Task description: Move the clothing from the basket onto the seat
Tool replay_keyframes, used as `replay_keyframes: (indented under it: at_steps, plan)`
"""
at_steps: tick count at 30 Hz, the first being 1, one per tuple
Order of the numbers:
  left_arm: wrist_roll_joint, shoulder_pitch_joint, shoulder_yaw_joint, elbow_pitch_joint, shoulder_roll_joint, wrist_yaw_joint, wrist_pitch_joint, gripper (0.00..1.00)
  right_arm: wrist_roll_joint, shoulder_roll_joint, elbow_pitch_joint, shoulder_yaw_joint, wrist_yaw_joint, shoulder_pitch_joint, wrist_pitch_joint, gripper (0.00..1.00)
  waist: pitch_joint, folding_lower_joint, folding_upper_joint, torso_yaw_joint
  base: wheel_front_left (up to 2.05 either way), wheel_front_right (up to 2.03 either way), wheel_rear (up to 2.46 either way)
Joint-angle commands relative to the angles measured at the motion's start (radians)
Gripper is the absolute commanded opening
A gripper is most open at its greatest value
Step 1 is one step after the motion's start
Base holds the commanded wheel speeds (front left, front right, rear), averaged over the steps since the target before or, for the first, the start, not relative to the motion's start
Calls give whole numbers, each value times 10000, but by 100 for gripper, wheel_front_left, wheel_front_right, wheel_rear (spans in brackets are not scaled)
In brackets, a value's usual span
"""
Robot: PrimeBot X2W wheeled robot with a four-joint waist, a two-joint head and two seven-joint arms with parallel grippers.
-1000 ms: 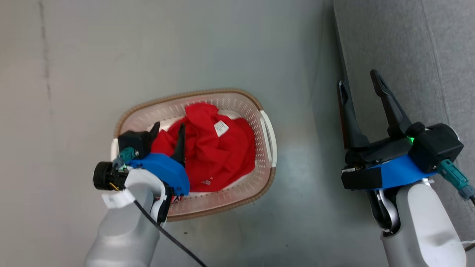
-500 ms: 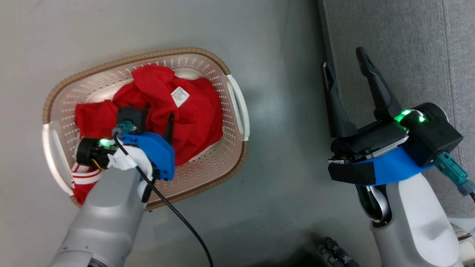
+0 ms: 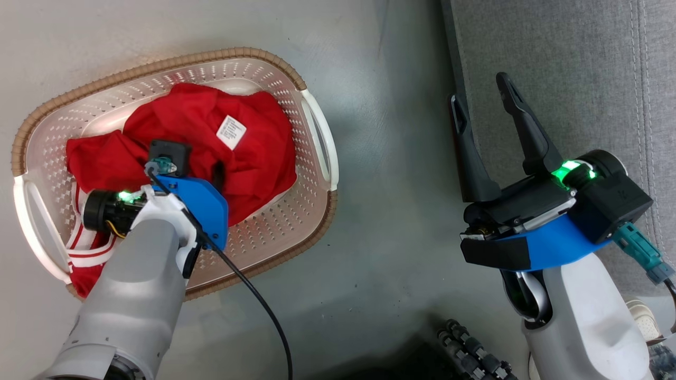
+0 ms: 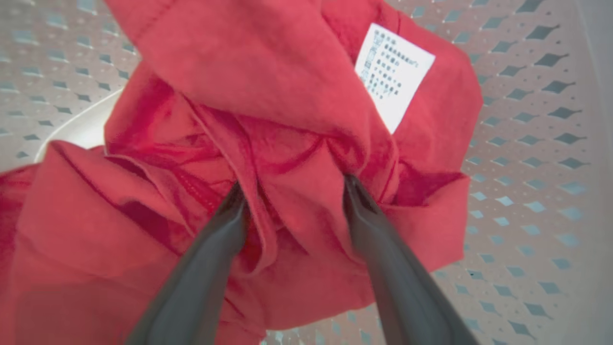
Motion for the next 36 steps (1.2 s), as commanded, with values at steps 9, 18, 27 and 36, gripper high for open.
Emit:
replay_keyframes:
  at_steps: [9, 18, 27, 36]
  plan:
    - [-223, -36, -154, 107, -130, -159, 635, 0, 75, -21, -39, -29, 4, -66, -56, 100, -67, -1, 1, 6, 0, 0, 0]
    - [-291, -72, -398, 125, -234, -254, 517, 0, -22, -21, 47, -69, 4, -10, -58, 100, -226, -1, 1, 129, 0, 0, 0]
    - [-383, 393, -726, 134, -396, -323, 139, 0, -275, -24, 593, -57, 4, 140, -56, 100, -1338, -1, 1, 496, 0, 0, 0]
    - [-769, 966, -1243, -242, -617, -335, -244, 0, -514, -29, 1418, -151, 4, 431, -9, 100, -3310, -1, 1, 1014, 0, 0, 0]
